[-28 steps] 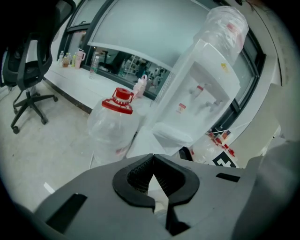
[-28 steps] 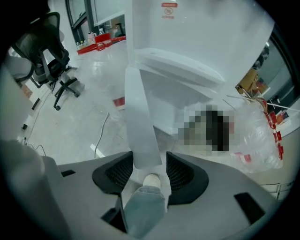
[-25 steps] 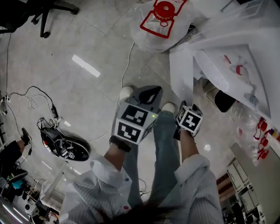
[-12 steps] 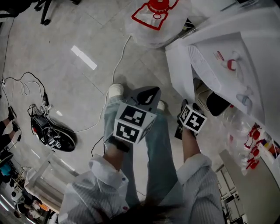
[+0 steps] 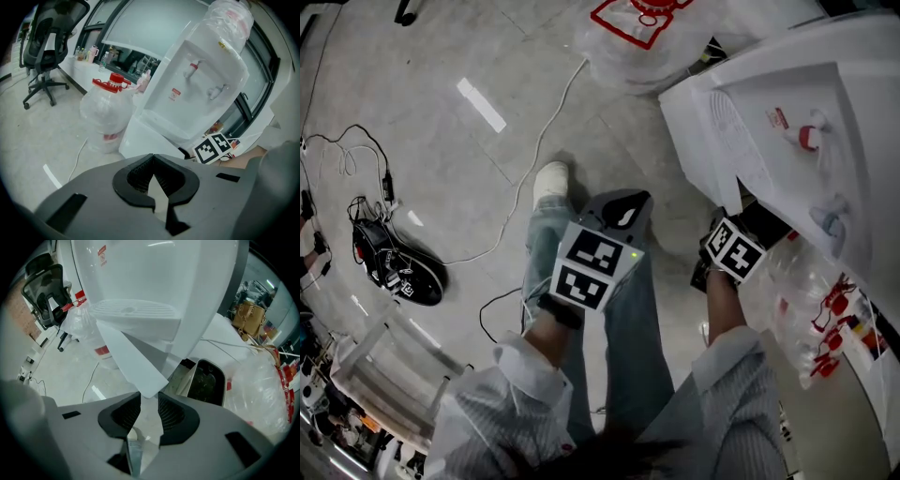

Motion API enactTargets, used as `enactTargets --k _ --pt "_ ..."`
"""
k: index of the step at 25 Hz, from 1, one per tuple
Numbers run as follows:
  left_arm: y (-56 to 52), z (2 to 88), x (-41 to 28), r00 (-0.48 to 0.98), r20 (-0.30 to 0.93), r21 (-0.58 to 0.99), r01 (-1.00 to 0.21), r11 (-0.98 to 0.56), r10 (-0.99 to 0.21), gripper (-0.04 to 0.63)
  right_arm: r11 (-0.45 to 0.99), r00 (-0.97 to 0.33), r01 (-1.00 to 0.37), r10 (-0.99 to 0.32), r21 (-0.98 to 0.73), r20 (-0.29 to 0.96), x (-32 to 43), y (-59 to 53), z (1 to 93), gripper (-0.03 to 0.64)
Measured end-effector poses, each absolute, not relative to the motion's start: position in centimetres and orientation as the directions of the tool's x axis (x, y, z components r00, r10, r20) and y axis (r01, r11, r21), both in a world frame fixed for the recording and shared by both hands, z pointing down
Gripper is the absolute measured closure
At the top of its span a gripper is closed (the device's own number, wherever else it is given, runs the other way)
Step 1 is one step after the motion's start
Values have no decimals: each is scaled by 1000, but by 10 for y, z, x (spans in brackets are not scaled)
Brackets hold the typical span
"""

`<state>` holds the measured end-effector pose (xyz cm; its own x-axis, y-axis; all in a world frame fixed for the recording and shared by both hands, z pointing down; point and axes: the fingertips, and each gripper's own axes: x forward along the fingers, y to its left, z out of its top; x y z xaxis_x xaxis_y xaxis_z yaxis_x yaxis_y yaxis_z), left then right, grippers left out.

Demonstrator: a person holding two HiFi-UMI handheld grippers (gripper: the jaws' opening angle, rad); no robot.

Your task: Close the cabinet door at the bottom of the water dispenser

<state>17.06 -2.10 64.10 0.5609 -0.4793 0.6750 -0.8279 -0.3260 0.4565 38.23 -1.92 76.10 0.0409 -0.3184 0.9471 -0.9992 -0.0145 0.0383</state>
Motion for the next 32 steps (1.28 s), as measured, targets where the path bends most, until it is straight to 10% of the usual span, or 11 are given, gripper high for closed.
enactTargets --k 32 --pt "-33 657 179 558 688 454 -830 -324 -465 584 56 137 -984 -385 172 913 437 -71 756 515"
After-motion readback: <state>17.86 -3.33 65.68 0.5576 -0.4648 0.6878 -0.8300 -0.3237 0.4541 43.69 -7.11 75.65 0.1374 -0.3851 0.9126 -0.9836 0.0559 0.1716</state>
